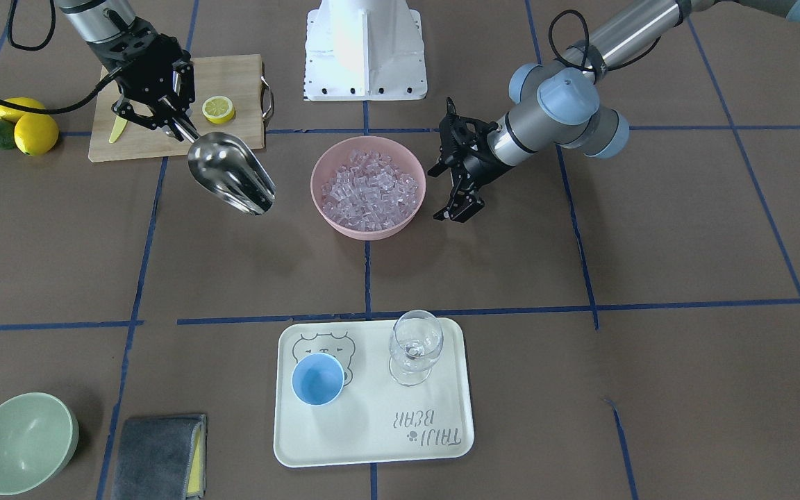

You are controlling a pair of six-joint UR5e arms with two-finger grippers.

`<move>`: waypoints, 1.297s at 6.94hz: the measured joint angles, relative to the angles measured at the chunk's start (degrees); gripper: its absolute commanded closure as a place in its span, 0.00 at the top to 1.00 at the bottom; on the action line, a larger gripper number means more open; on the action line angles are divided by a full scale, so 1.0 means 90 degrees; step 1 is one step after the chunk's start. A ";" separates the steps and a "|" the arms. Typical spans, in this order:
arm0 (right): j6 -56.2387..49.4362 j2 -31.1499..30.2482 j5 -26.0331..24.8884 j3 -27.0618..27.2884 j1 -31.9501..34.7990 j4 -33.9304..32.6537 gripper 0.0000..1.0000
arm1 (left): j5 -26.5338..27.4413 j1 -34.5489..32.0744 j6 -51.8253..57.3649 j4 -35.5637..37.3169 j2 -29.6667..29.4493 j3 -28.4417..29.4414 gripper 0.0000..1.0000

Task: Put ice in cup with scoop
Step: 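Lift the scoop with the right gripper and carry it toward the ice bowl, then lower the scoop into the pink bowl of ice with the right gripper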

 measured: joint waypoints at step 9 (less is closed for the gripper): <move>-0.2011 0.5467 -0.0117 -0.0970 -0.0386 -0.8150 0.00 | 0.0000 -0.0005 -0.0007 -0.0016 -0.0018 0.0038 1.00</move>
